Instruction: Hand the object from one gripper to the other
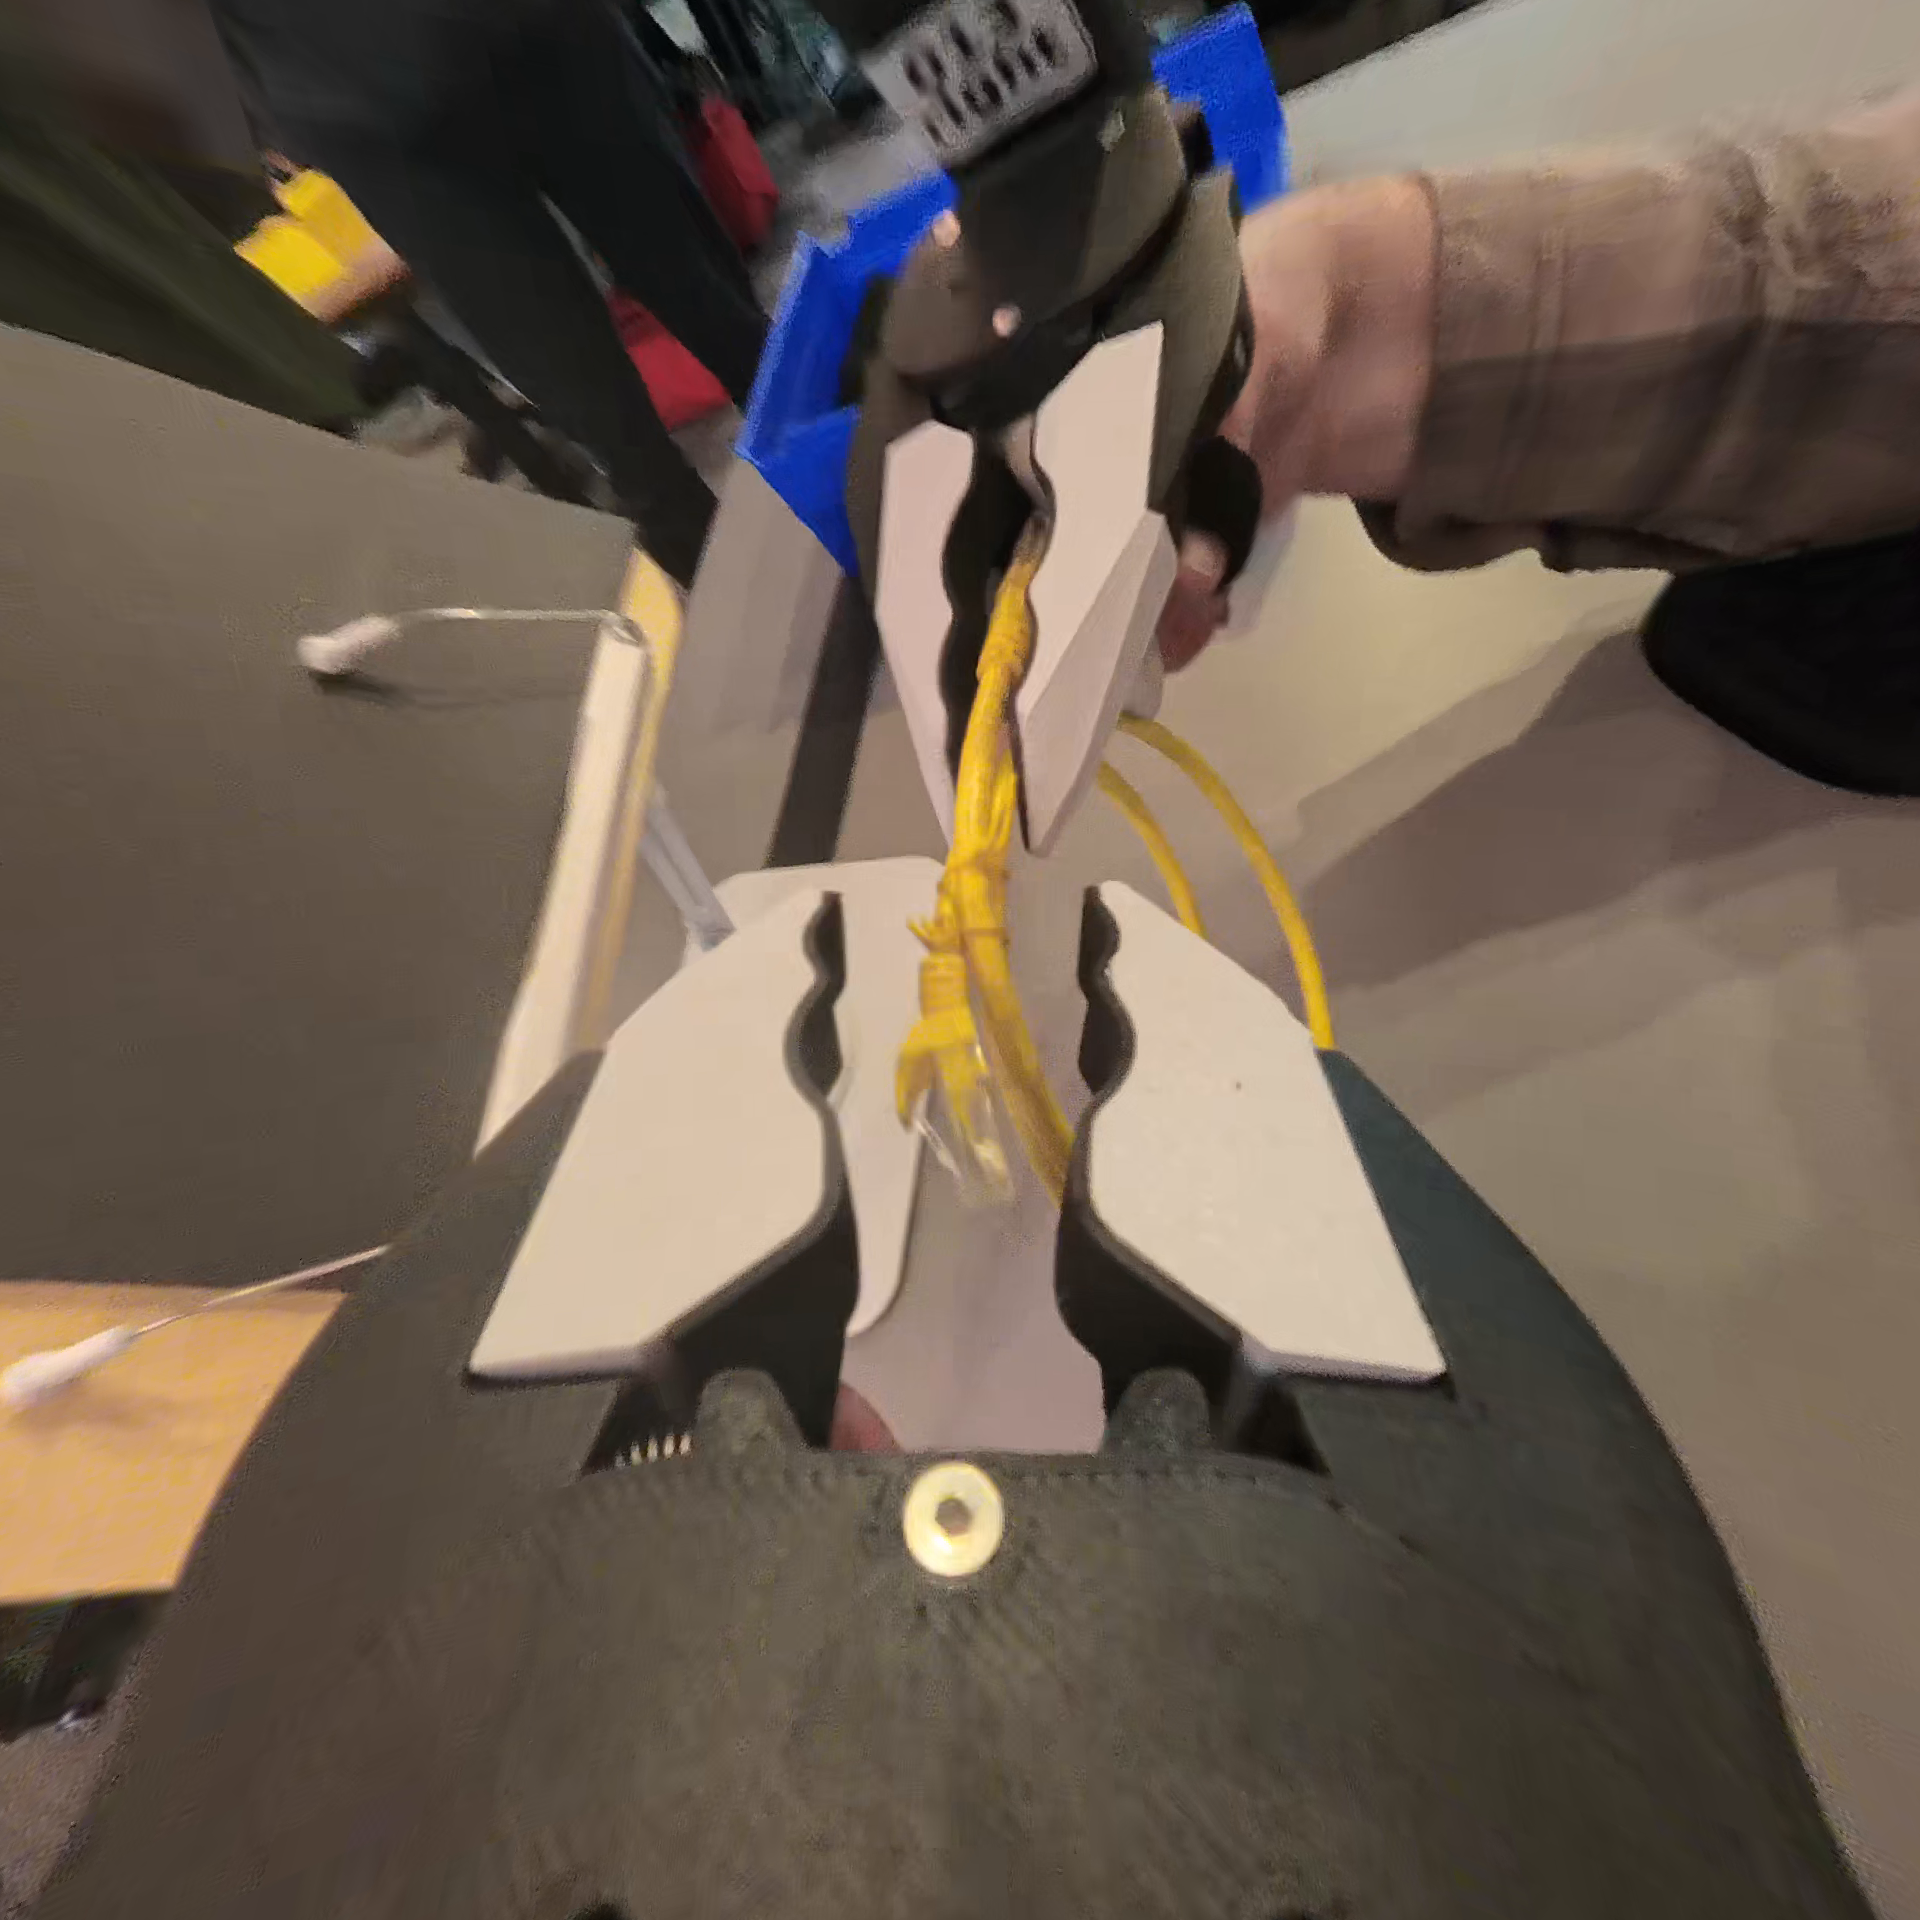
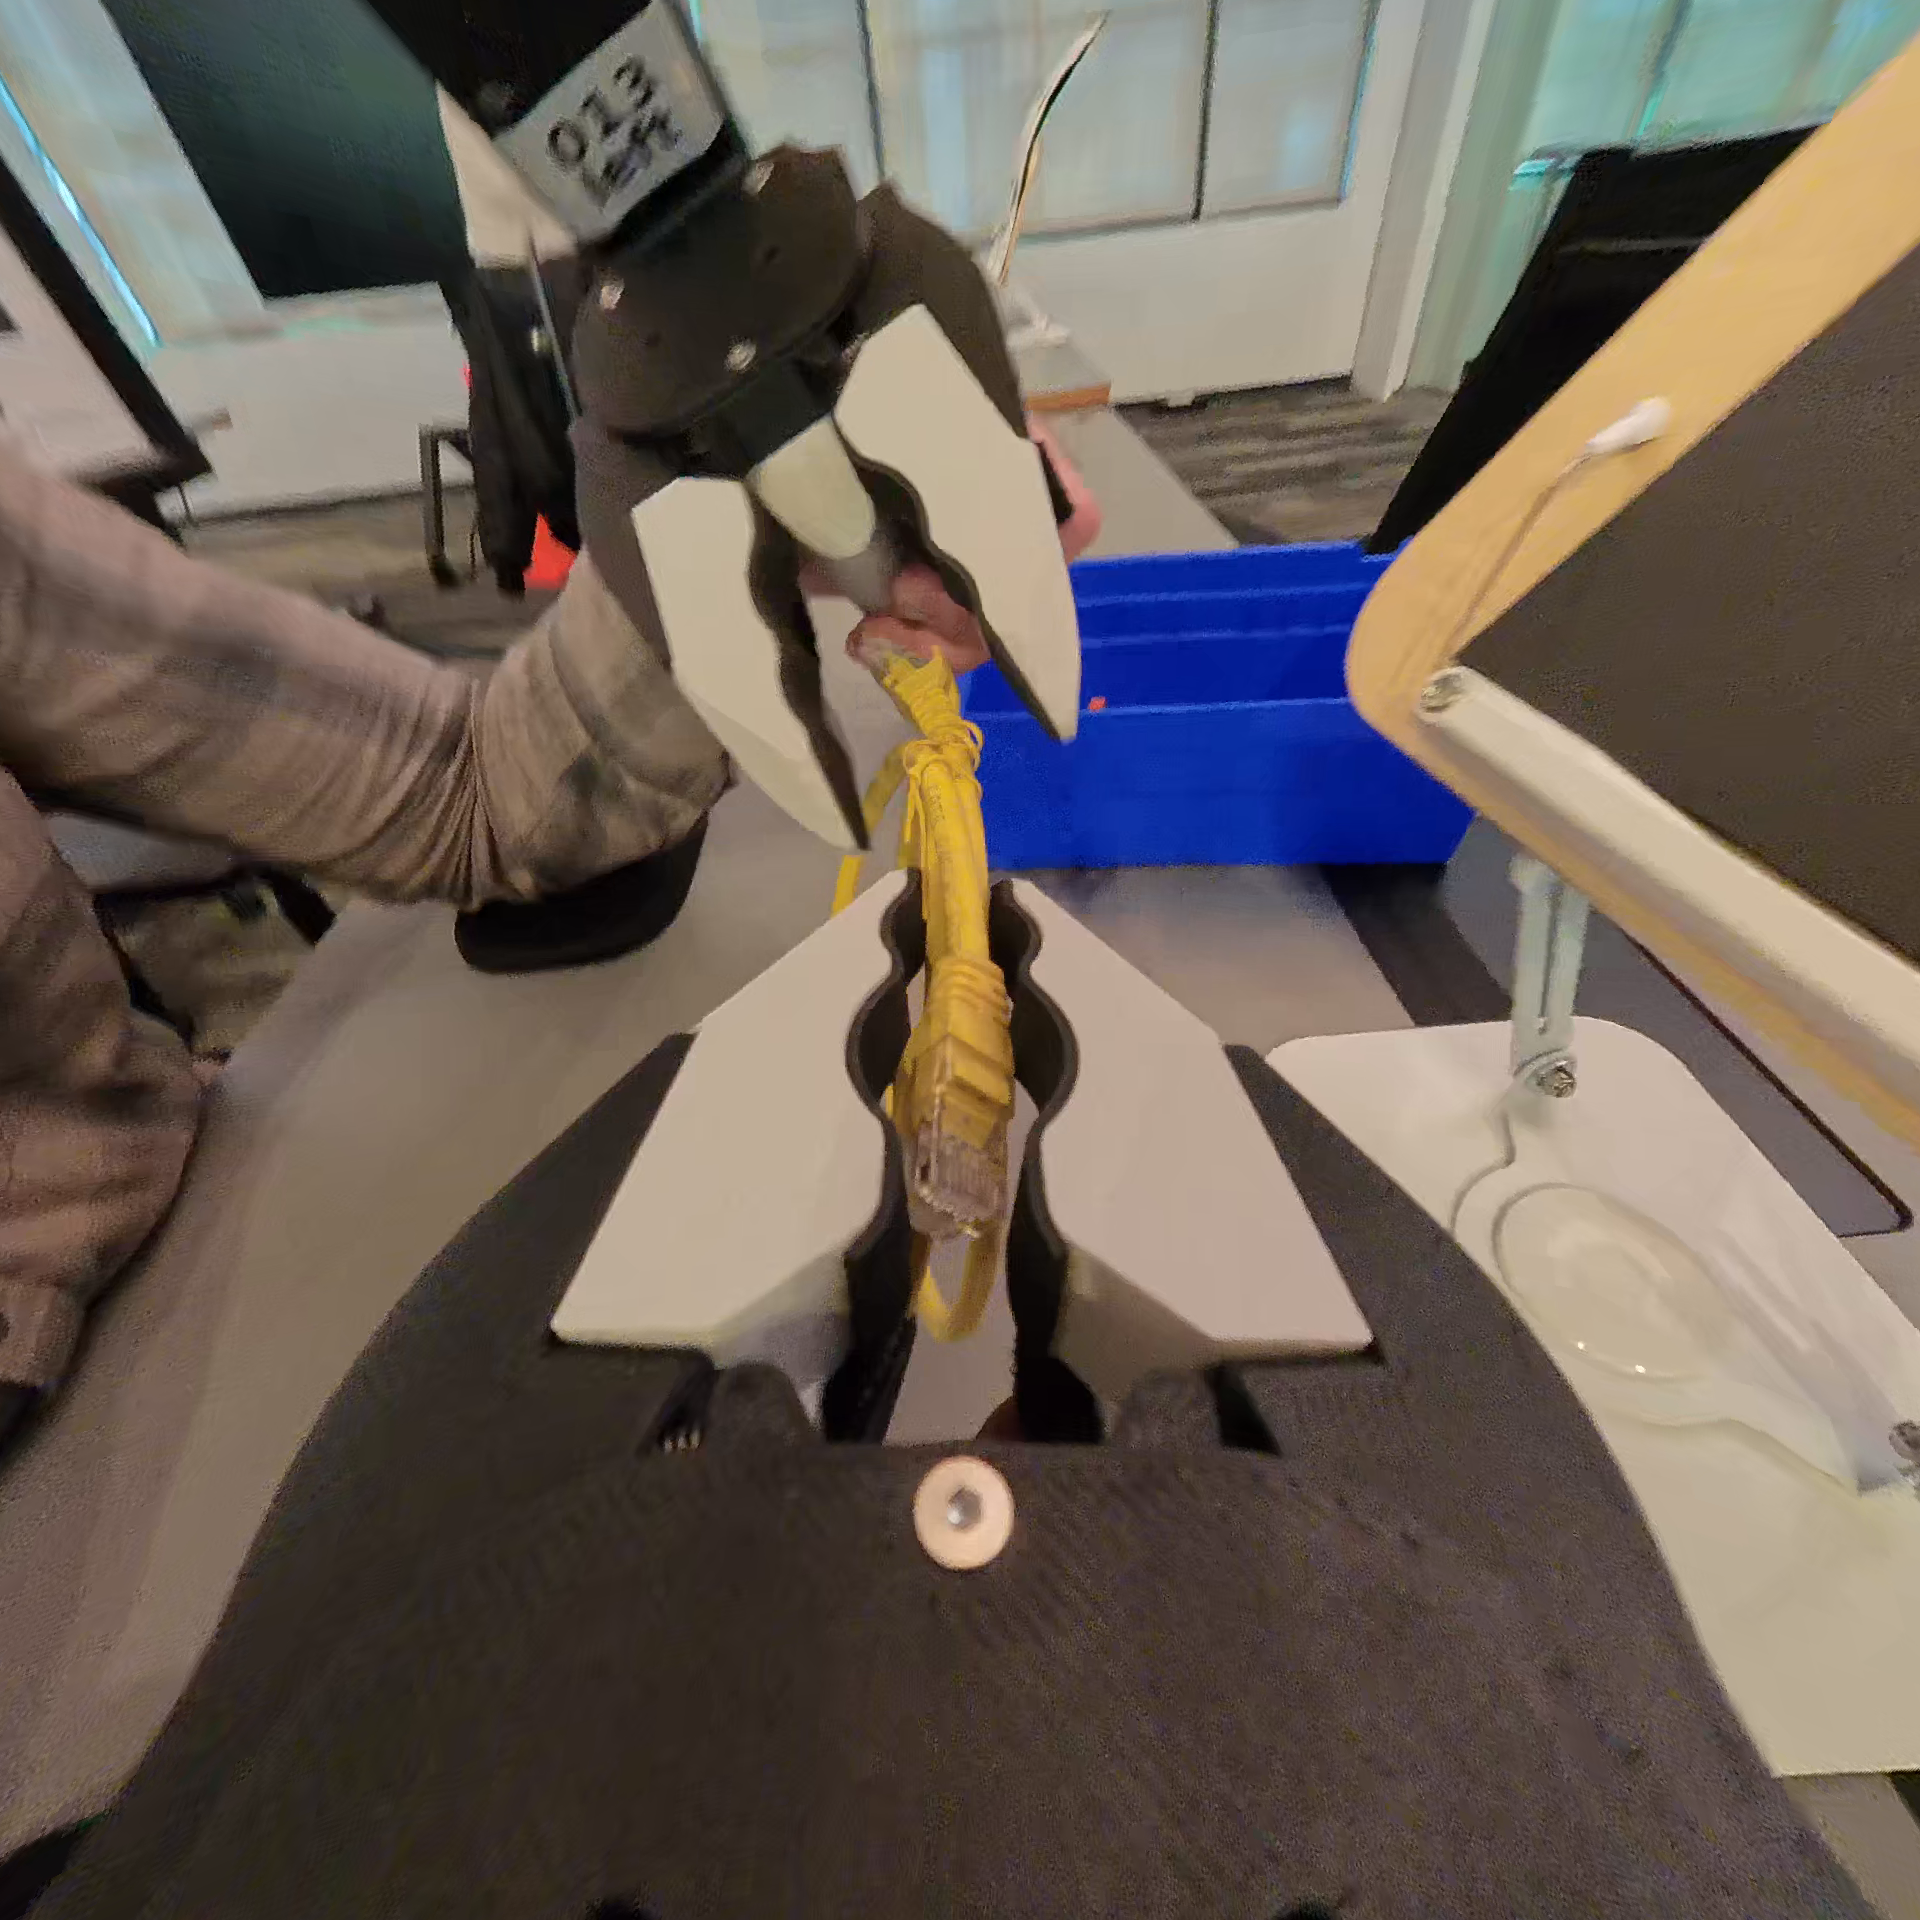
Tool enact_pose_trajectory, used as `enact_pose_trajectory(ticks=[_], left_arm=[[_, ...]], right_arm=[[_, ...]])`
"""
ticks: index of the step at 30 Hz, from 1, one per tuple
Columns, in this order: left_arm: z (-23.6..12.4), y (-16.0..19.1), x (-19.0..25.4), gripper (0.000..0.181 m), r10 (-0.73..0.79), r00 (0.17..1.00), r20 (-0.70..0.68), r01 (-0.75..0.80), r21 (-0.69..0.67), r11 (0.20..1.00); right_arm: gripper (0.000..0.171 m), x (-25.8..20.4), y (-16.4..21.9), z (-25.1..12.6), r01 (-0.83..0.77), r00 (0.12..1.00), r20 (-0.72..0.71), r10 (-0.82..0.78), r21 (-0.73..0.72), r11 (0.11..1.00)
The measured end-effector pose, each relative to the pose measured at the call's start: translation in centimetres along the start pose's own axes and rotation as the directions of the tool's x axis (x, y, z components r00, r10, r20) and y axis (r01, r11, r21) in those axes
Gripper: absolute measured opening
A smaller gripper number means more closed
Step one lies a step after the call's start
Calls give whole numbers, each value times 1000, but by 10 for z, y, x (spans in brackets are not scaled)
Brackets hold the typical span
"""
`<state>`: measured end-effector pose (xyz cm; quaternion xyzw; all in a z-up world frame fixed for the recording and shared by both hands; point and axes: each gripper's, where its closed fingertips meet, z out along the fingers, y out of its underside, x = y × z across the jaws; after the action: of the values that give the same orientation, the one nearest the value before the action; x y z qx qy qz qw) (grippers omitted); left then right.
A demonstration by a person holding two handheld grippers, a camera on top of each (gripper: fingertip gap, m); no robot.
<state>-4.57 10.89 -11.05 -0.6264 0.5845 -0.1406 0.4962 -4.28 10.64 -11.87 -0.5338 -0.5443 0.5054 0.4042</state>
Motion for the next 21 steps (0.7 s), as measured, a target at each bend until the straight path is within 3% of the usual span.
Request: enact_pose_trajectory(ticks=[5, 10, 14, 18, 21], left_arm=[[-27, -21, -33, 52, -99, 989, 113, 77, 179, 981], [-20, -8, -36, 64, -260, 964, -52, 265, 240, 934], [1, -12, -18, 68, -305, 930, -208, 353, 264, 897], [15, -29, -6, 63, -303, 915, -267, 384, 348, 855], [21, -34, -14, 33, -349, 906, -241, 422, 416, 806]], right_arm=[[10, 21, -42, -31, -93, 994, -17, 104, 312, 945], [9, 39, -78, -73, -191, 975, 21, 220, 584, 789], [9, 44, -86, -89, -181, 972, 5, 234, 647, 741], [9, 54, -86, -95, -165, 966, -37, 255, 674, 721], [9, 54, -87, -97, -158, 967, -40, 252, 681, 715]])
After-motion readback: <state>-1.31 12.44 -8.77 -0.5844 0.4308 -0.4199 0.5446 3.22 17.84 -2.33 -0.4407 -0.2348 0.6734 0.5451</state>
